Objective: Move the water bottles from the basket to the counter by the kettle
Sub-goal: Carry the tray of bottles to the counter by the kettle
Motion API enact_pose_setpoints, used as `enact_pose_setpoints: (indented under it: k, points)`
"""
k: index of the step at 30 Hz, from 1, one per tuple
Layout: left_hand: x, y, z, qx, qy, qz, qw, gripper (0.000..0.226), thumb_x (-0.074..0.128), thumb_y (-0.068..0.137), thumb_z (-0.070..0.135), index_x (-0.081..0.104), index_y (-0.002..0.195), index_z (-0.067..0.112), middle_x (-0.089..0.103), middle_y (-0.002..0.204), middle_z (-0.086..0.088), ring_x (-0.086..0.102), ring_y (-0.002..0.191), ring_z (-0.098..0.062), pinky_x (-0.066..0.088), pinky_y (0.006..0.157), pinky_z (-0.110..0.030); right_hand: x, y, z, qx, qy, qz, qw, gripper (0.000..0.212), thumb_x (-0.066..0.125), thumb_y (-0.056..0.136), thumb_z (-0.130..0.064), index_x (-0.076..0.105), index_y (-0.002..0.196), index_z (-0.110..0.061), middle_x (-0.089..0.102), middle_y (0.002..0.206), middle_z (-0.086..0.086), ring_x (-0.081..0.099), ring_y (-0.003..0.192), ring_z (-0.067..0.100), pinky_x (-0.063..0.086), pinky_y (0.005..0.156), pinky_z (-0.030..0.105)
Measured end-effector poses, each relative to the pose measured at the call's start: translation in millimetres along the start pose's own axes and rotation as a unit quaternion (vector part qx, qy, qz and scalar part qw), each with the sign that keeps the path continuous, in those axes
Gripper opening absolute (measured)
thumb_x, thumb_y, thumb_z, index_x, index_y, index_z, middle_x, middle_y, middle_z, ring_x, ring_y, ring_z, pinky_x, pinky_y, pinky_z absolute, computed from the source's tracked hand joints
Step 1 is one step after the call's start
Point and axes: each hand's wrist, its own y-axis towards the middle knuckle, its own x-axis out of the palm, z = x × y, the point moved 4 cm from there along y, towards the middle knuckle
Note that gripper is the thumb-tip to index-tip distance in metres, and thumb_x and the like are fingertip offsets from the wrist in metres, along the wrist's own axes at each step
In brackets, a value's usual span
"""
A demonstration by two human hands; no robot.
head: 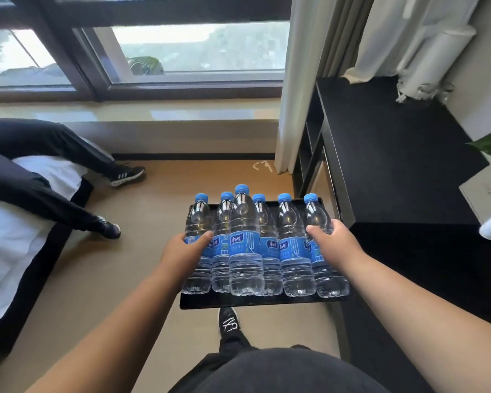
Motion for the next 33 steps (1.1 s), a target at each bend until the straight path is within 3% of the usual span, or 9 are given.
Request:
enact_pose_setpoints:
  k: [3, 9, 13, 15, 21, 26, 33]
  points:
    - [-2.1, 45.8, 26.7, -0.001, 0.005, -0.013, 1.0, 0.043, 0.077, 0.083, 0.053, 0.071, 0.103, 0.016, 0.08, 0.09, -0.01, 0.078, 0.082, -0.032, 0.062, 0.083, -0.056, 6.0, 33.7, -25.3, 0.009, 0.003, 0.016, 1.0, 0.059, 0.06, 0.085, -0.061, 0.054, 0.132, -0.024, 0.069, 0.11, -0.002, 0.067, 0.095, 0.019, 0.055, 0.078, 0.042]
    - [-12.4, 132.7, 78.9, 0.016, 0.028, -0.033, 0.999, 0.039, 0.077, 0.085, 0.051, 0.072, 0.101, 0.017, 0.08, 0.087, -0.005, 0.078, 0.081, -0.027, 0.063, 0.083, -0.051, 23.7, 89.5, -73.8, 0.026, 0.019, 0.042, 0.999, 0.032, 0.062, 0.089, -0.057, 0.054, 0.111, -0.035, 0.069, 0.102, -0.006, 0.068, 0.087, 0.014, 0.051, 0.063, 0.034]
    - [-16.6, 178.3, 108.2, 0.028, 0.037, -0.047, 0.998, 0.029, 0.078, 0.088, 0.043, 0.071, 0.097, 0.016, 0.08, 0.08, -0.002, 0.077, 0.066, -0.015, 0.059, 0.059, -0.032, 35.6, 120.8, -94.1, 0.038, 0.022, 0.064, 0.997, 0.038, 0.06, 0.085, -0.062, 0.055, 0.112, -0.035, 0.068, 0.101, -0.008, 0.068, 0.091, 0.017, 0.058, 0.078, 0.044]
    - [-18.0, 195.2, 120.1, 0.035, 0.047, -0.052, 0.997, 0.027, 0.078, 0.088, 0.042, 0.07, 0.094, 0.017, 0.079, 0.073, 0.004, 0.074, 0.059, -0.009, 0.053, 0.05, -0.024, 39.8, 132.8, -101.2, 0.043, 0.029, 0.068, 0.996, 0.035, 0.059, 0.083, -0.063, 0.055, 0.106, -0.037, 0.068, 0.101, -0.008, 0.067, 0.089, 0.016, 0.056, 0.075, 0.041]
    - [-11.2, 238.7, 150.9, 0.033, 0.073, -0.07, 0.994, 0.03, 0.078, 0.087, 0.044, 0.071, 0.098, 0.016, 0.08, 0.087, -0.004, 0.078, 0.081, -0.025, 0.063, 0.081, -0.049, 40.4, 174.9, -120.9, 0.052, 0.054, 0.076, 0.994, 0.041, 0.061, 0.08, -0.063, 0.056, 0.11, -0.036, 0.07, 0.1, -0.007, 0.069, 0.09, 0.017, 0.059, 0.082, 0.046]
    - [9.8, 275.5, 173.8, 0.018, 0.073, -0.078, 0.994, 0.035, 0.078, 0.086, 0.046, 0.07, 0.104, 0.017, 0.08, 0.091, -0.005, 0.078, 0.084, -0.027, 0.062, 0.084, -0.053, 31.0, 219.5, -131.8, 0.049, 0.059, 0.074, 0.994, 0.032, 0.063, 0.087, -0.055, 0.059, 0.11, -0.032, 0.07, 0.101, -0.005, 0.068, 0.09, 0.017, 0.053, 0.073, 0.039]
    - [59.0, 331.6, 225.8, 0.013, 0.072, -0.085, 0.994, 0.033, 0.078, 0.088, 0.044, 0.068, 0.106, 0.018, 0.08, 0.09, -0.004, 0.079, 0.076, -0.022, 0.065, 0.077, -0.048, -6.5, 303.0, -152.3, 0.045, 0.065, 0.069, 0.994, 0.02, 0.064, 0.092, -0.05, 0.058, 0.102, -0.034, 0.069, 0.099, -0.007, 0.065, 0.086, 0.011, 0.044, 0.061, 0.03]
